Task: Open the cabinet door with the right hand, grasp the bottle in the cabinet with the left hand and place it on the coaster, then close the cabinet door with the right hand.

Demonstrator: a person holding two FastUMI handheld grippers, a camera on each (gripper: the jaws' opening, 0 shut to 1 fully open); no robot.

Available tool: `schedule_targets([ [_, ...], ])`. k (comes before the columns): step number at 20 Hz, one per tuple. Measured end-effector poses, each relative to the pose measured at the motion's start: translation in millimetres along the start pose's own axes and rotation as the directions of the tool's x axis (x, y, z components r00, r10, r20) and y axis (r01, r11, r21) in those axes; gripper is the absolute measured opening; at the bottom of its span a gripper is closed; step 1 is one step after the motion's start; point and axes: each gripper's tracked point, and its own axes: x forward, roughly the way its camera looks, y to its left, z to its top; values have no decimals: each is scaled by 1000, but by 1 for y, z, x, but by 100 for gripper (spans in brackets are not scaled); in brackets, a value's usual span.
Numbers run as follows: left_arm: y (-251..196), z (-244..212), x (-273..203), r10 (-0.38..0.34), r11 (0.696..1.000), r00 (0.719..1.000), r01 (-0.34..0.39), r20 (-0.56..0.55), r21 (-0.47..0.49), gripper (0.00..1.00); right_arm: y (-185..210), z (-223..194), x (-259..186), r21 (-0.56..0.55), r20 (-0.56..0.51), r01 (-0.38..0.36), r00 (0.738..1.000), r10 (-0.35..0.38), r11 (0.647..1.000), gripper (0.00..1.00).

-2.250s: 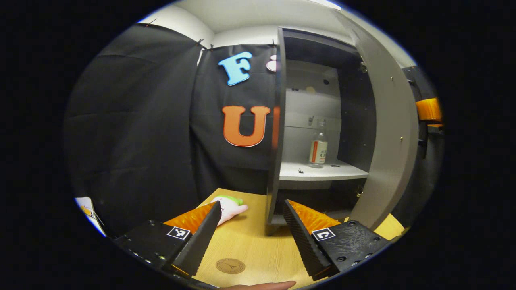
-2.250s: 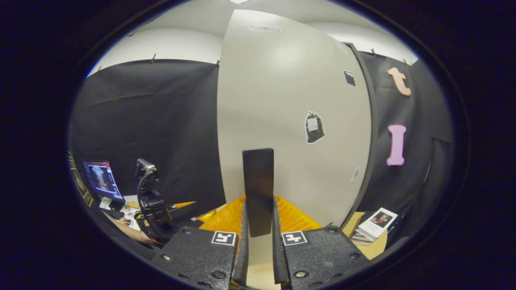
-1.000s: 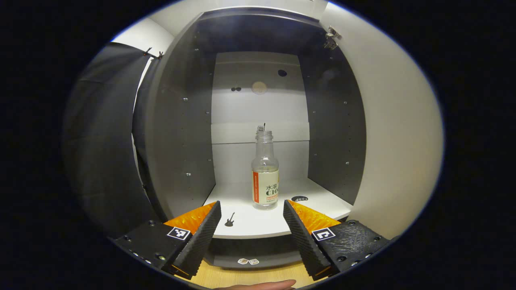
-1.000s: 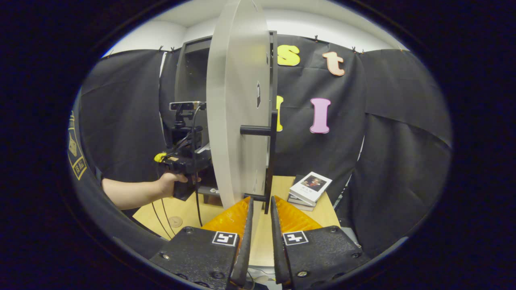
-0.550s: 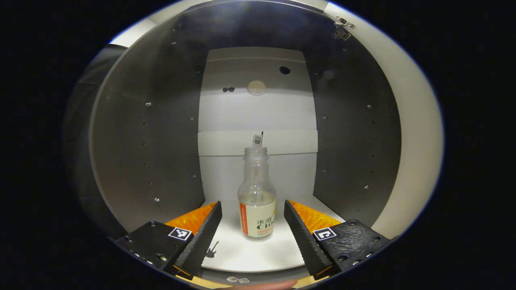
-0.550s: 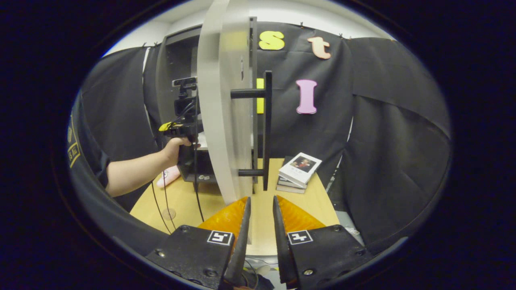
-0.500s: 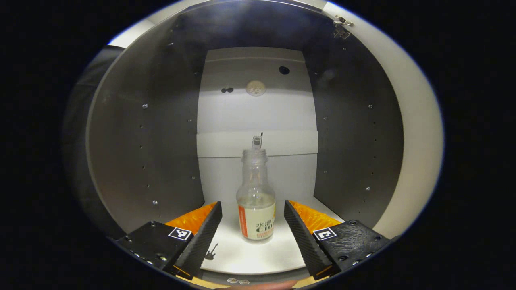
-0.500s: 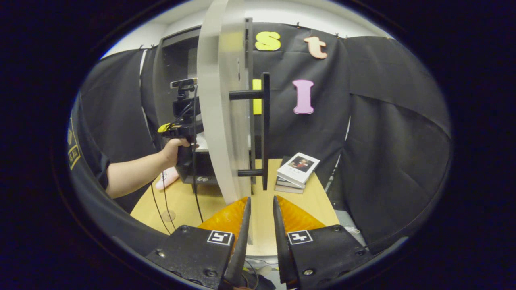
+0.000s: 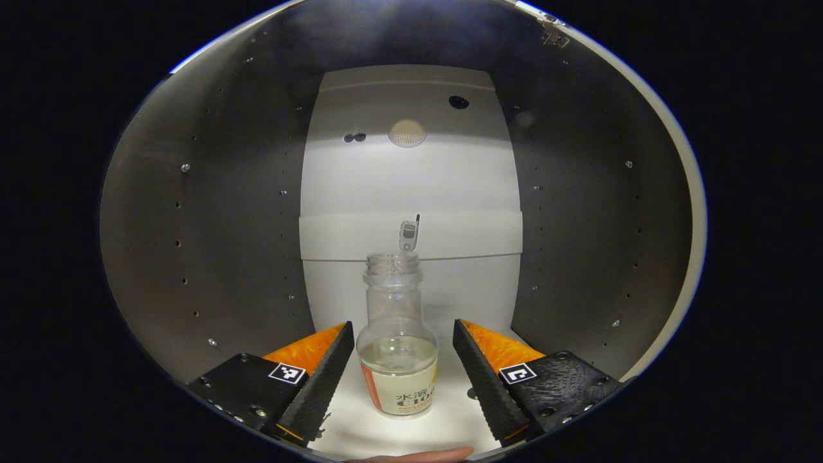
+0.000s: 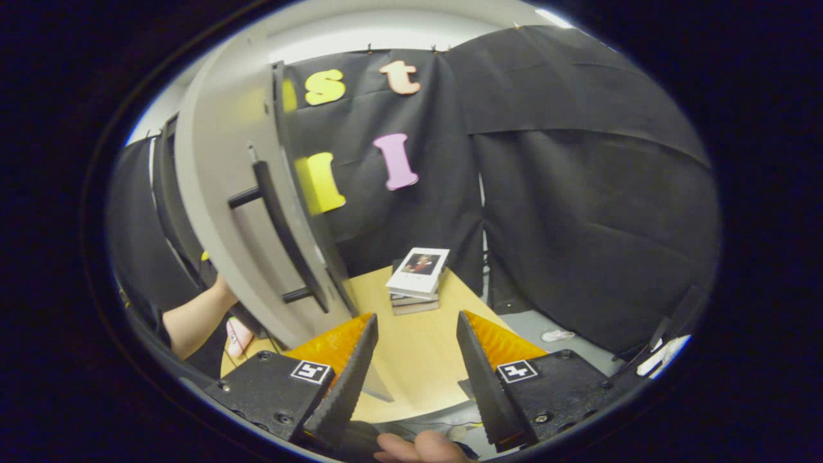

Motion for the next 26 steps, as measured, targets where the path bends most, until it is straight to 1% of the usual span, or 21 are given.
schedule_targets([
  [2, -2, -3, 4, 8, 1000, 1000, -8, -3, 8, 94, -19, 13, 6, 32, 44, 63, 997, -64, 998, 80],
  [4, -3, -5, 9, 8, 1000, 1000, -8, -2, 11, 94, -23, 18, 9, 61, 67, 83, 994, -87, 995, 80],
  [6, -3, -5, 14, 16, 1000, 1000, -16, 6, 24, 94, -29, 13, 12, 51, 56, 105, 993, -108, 993, 79],
  [7, -2, -4, 18, 22, 999, 1000, -23, 10, 25, 94, -34, 13, 16, 50, 59, 123, 990, -126, 991, 80],
  [9, -2, -5, 21, 22, 1000, 1000, -22, 8, 14, 93, -37, 14, 19, 59, 64, 139, 988, -143, 989, 79],
  [10, -1, -5, 22, 24, 1000, 1000, -24, 12, 8, 93, -39, 11, 22, 57, 52, 153, 986, -156, 987, 80],
  [11, 2, -5, 24, 33, 999, 999, -33, 13, 10, 73, -42, 6, 23, 53, 43, 166, 985, -169, 985, 79],
  [12, 1, -4, 22, 38, 999, 999, -38, 14, 10, 79, -47, 4, 23, 46, 39, 187, 981, -189, 981, 80],
  [13, 0, -4, 23, 37, 999, 999, -37, 12, 8, 77, -50, 4, 26, 32, 44, 207, 977, -209, 978, 80],
  [14, 1, -5, 21, 38, 999, 999, -38, 6, 4, 76, -51, 5, 29, 13, 45, 210, 977, -210, 978, 81],
  [15, 3, -4, 19, 46, 999, 999, -46, 0, 0, 76, -52, 4, 31, -7, 38, 208, 977, -208, 978, 78],
  [16, 7, -2, 15, 57, 998, 998, -57, 4, -3, 77, -52, 5, 32, -19, 38, 203, 979, -202, 979, 80],
  [19, 19, 9, 1, 83, 997, 996, -83, 25, -8, 77, -56, 1, 41, -31, 33, 191, 981, -190, 981, 80],
  [26, 34, 33, -45, 108, 994, 993, -107, 40, -19, 76, -57, -12, 58, -6, -45, 104, 994, -104, 995, 80],
])
